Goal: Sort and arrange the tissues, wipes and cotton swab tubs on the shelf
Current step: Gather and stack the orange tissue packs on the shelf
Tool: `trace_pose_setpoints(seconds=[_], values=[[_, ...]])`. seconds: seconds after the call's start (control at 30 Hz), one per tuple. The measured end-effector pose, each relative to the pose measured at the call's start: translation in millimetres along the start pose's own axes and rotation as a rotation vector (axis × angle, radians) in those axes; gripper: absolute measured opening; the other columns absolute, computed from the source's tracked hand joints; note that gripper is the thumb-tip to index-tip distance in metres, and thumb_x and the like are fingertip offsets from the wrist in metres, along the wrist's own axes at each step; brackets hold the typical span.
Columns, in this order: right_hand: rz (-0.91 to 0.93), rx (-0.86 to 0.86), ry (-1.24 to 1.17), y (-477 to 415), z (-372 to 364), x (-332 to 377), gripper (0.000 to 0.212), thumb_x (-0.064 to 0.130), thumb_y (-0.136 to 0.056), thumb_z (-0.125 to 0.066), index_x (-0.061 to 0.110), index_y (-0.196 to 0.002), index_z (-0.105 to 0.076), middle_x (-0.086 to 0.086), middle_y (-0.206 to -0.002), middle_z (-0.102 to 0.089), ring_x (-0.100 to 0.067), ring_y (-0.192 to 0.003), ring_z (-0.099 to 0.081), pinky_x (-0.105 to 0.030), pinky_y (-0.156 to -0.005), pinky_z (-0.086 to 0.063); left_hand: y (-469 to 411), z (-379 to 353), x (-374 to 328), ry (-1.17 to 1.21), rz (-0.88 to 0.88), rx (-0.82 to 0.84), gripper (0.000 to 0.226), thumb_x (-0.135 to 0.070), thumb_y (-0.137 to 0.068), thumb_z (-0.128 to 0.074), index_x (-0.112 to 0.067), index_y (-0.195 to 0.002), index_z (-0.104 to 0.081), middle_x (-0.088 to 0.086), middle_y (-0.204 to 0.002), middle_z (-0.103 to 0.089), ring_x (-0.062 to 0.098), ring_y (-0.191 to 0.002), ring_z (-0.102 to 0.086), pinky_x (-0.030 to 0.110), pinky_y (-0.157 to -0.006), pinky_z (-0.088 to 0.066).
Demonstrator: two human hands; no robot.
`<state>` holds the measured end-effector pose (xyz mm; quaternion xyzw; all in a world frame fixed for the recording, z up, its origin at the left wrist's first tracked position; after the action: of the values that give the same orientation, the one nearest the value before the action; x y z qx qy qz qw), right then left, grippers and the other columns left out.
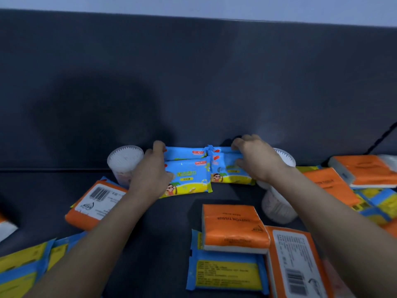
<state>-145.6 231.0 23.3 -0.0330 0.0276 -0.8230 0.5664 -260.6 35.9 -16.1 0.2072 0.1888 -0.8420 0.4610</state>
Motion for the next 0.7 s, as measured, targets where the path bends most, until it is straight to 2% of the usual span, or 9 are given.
trace_pose_setpoints(seconds=[0.1,0.2,0.33,0.43,0.5,0.53,0.6,0.7], values=[[0.018,-0.033,-0.045,4,5,2,0.034,0.016,-0.088,-0.055,0.014,-0.121,-0.052,-0.007,-0.119,-0.056,-0.026,-0.113,-0.047,-0.032,-0.089,-0.039,-4,-2,-2,-0.135,-0.021,0.016,0.039,-0.018,-0.077,-0.065,-0.008,-0.111,-0.049,0.012,-0.112,-0.049,0.030,-0.095,-0.055,0.039,-0.077,-0.044],[0.041,-0.057,-0.102,11,8,6,0.030,0.019,-0.088,-0.055,0.014,-0.117,-0.056,-0.006,-0.116,-0.059,-0.026,-0.110,-0.050,-0.032,-0.089,-0.041,-6,-2,-4,-0.172,-0.046,-0.054,0.036,-0.016,-0.082,-0.063,-0.006,-0.112,-0.048,0.014,-0.113,-0.045,0.033,-0.099,-0.051,0.045,-0.078,-0.044],[0.043,-0.051,-0.135,23,11,10,0.029,0.021,-0.088,-0.057,0.015,-0.117,-0.058,-0.006,-0.112,-0.061,-0.025,-0.108,-0.053,-0.038,-0.090,-0.044,-8,-6,-6,-0.296,-0.127,-0.102,0.037,-0.014,-0.085,-0.061,-0.002,-0.116,-0.045,0.018,-0.115,-0.044,0.033,-0.102,-0.045,0.041,-0.077,-0.039],[0.029,-0.037,-0.158,35,14,14,0.028,0.024,-0.089,-0.058,0.015,-0.116,-0.060,-0.006,-0.111,-0.063,-0.025,-0.105,-0.057,-0.038,-0.089,-0.046,-8,-9,-5,-0.412,-0.191,-0.122,0.043,-0.012,-0.074,-0.073,0.001,-0.108,-0.049,0.022,-0.105,-0.050,0.037,-0.092,-0.049,0.043,-0.071,-0.041],[0.018,-0.009,-0.159,44,15,18,0.030,0.027,-0.089,-0.058,0.015,-0.117,-0.060,-0.005,-0.113,-0.063,-0.023,-0.104,-0.058,-0.037,-0.089,-0.046,-6,-9,-7,-0.478,-0.224,-0.144,0.051,-0.005,-0.060,-0.080,0.001,-0.102,-0.051,0.022,-0.095,-0.052,0.038,-0.083,-0.051,0.042,-0.062,-0.043],[0.016,0.016,-0.153,48,14,20,0.032,0.029,-0.089,-0.059,0.016,-0.118,-0.059,-0.004,-0.115,-0.063,-0.022,-0.105,-0.058,-0.035,-0.089,-0.046,-3,-9,-8,-0.498,-0.223,-0.141,0.053,-0.004,-0.059,-0.080,0.001,-0.103,-0.051,0.022,-0.097,-0.052,0.038,-0.085,-0.051,0.041,-0.062,-0.042],[0.012,0.076,-0.153,56,12,24,0.036,0.035,-0.088,-0.060,0.019,-0.121,-0.057,0.000,-0.118,-0.063,-0.019,-0.107,-0.058,-0.032,-0.089,-0.046,2,-8,-12,-0.501,-0.257,-0.156,0.054,-0.003,-0.063,-0.077,0.000,-0.109,-0.050,0.021,-0.104,-0.051,0.038,-0.091,-0.048,0.043,-0.068,-0.040],[0.004,0.199,-0.203,66,8,29,0.048,0.043,-0.084,-0.063,0.022,-0.126,-0.054,0.003,-0.122,-0.061,-0.017,-0.110,-0.056,-0.029,-0.092,-0.045,15,-3,-20,-0.422,-0.355,-0.173,0.038,-0.001,-0.072,-0.069,-0.001,-0.106,-0.054,0.020,-0.102,-0.053,0.040,-0.091,-0.049,0.046,-0.072,-0.041]])
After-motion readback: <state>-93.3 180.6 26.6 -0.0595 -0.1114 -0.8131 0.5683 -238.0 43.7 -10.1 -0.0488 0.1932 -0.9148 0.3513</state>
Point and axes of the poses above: each hand's wrist, its own y-axis away from the middle knuckle, its own z-axis out of the back of the hand, x = y × z, the point moved 3 cm from there along -y, towards the middle knuckle
